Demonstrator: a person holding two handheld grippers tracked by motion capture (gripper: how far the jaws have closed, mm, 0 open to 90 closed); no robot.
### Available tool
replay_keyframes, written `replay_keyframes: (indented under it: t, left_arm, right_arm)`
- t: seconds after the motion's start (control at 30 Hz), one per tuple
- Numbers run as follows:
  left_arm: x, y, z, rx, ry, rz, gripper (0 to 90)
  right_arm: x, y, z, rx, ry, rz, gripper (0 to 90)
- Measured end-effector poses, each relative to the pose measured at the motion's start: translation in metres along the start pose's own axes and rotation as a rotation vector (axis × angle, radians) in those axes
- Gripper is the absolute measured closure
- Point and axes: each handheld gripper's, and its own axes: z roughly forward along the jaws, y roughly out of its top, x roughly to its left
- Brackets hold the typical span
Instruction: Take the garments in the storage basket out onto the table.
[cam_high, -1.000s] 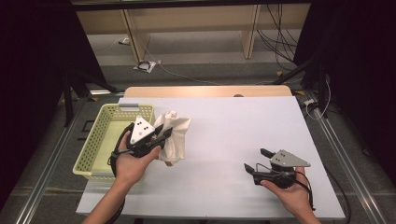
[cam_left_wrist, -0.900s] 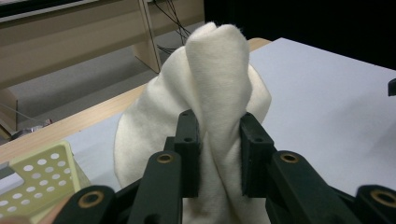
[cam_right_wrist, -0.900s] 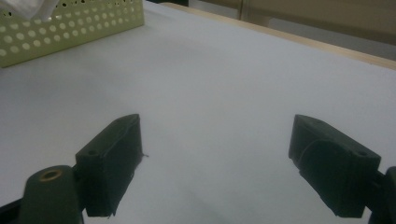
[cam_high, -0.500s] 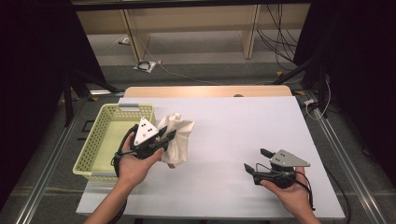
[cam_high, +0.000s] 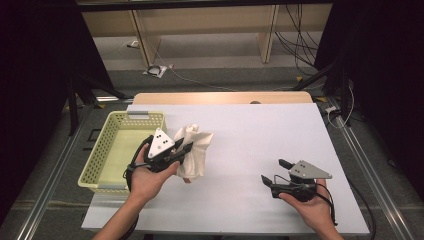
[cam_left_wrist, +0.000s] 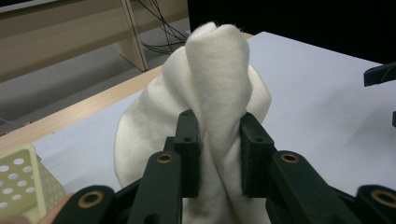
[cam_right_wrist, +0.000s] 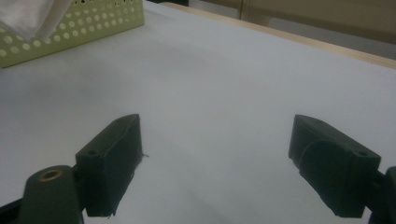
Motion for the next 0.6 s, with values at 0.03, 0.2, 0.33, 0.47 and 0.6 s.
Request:
replay_keyframes:
  t: [0.03,0.2,0.33,0.47,0.6]
  left_arm:
    - [-0.0002,-0.0002,0.0004,0.0,-0.003,0.0,72.6]
    - [-0.0016,-0.0017,0.0025,-0.003,-0.026,-0.003,72.5]
    - [-0.0027,-0.004,0.0051,0.001,-0.029,-0.006,72.5]
    - [-0.0042,-0.0055,0.0071,0.008,-0.032,-0.002,72.4]
    - [-0.0057,-0.0073,0.0094,0.013,-0.033,0.004,72.3]
  right_arm:
    - [0.0,0.0,0.0,0.001,0.0,0.0,18.4]
    - [0.0001,-0.0001,0.0,0.001,0.001,0.0,18.4]
    - [0.0,-0.0001,0.0,0.002,0.001,0.0,18.4]
    - [0.0001,-0.0001,0.0,0.003,0.001,0.001,18.4]
    - [-0.0002,-0.0003,0.0002,0.002,0.001,-0.003,18.4]
